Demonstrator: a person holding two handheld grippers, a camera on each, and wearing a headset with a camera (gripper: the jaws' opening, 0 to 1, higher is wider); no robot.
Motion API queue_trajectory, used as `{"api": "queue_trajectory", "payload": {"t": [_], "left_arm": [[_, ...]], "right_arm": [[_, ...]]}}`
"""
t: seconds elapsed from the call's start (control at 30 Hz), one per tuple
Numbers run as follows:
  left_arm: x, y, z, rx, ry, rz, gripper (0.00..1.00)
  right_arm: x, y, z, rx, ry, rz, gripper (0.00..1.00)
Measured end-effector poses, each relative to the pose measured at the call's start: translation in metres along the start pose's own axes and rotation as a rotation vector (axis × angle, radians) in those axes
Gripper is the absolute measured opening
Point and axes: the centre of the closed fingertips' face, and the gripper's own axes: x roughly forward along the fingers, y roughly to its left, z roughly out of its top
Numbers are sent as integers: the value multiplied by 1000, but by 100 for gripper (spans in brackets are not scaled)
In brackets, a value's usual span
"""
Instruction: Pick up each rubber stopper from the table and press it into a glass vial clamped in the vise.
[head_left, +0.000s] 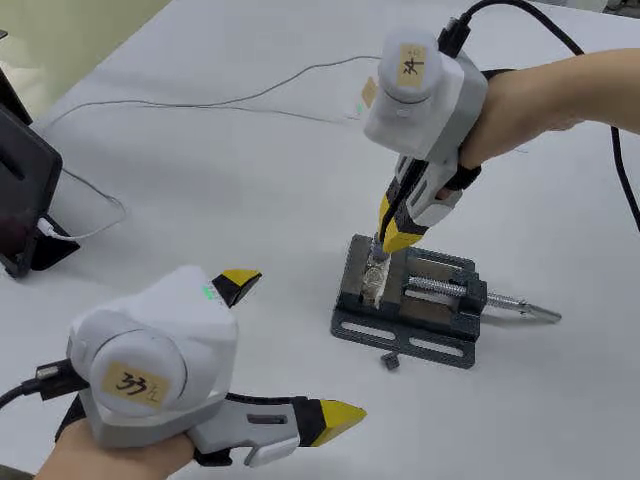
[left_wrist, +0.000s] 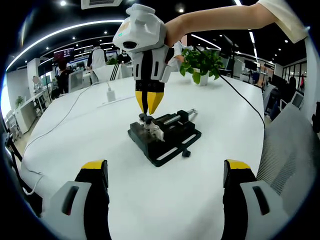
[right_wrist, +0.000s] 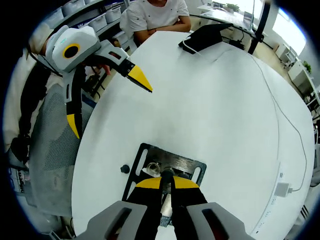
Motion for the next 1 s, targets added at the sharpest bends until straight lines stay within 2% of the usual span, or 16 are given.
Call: {"api": "queue_trajectory", "payload": {"t": [0.63,0.77,0.87,1.0], "left_arm": [[3,1,-7,-22,9,1,94],[5,1,-9,-31,8,1,94],[7,1,-9,-38,8,0,94],[12,1,-9,-42,6,-5,94]], "right_arm": [[6,-1,0,-1,0,18,0],[8,-1,2,-37,19,-3,0],[9,2,1,-10,21,-3,0],[10,1,2,-26,38,-6,0]]}}
